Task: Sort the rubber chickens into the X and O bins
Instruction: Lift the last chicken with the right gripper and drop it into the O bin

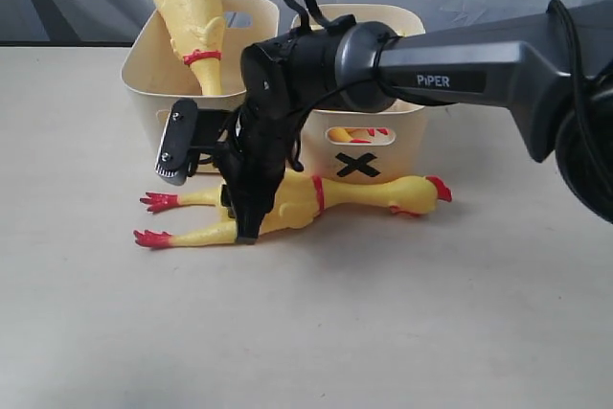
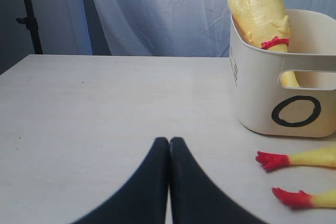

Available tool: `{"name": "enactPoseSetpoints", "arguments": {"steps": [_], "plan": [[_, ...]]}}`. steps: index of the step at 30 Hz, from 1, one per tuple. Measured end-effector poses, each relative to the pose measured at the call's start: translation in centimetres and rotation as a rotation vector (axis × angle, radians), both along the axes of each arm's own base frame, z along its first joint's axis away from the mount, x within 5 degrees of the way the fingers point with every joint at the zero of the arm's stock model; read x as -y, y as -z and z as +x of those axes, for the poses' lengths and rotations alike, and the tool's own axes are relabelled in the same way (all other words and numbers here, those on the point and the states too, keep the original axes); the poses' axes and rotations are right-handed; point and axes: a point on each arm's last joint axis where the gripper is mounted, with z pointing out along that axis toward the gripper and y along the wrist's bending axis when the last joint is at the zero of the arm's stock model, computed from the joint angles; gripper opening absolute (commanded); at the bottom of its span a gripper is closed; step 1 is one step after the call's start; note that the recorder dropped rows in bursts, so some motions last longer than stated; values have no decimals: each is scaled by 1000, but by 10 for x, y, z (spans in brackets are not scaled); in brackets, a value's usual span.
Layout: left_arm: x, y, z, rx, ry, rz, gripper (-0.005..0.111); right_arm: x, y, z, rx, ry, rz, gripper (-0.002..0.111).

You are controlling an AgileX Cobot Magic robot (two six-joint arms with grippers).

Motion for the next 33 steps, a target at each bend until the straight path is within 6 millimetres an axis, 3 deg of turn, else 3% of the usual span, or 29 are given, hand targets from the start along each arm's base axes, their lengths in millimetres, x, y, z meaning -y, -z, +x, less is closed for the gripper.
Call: {"name": "enactPoseSetpoints", "arguments": {"steps": [5, 8, 11, 18, 23, 28, 33], "plan": [[0, 0, 0, 0, 0, 0, 0, 3, -17, -19, -43, -38, -72, -1], [0, 0, 0, 0, 0, 0, 0, 2, -40, -38, -46, -72, -88, -1], [0, 0, 0, 0, 0, 0, 0, -2, -78, -56, 17, -109, -34, -1], [0, 0, 0, 0, 0, 0, 0, -3, -193, -96, 288, -172, 300, -1], [0, 0, 0, 0, 0, 0, 0, 3, -250, -115, 471, -179, 552, -1], [0, 0, 0, 0, 0, 0, 0, -2, -276, -111, 579, -111, 804, -1], [0, 0, 0, 0, 0, 0, 0, -20, -277, -96, 657, -8, 1022, -1]]}}
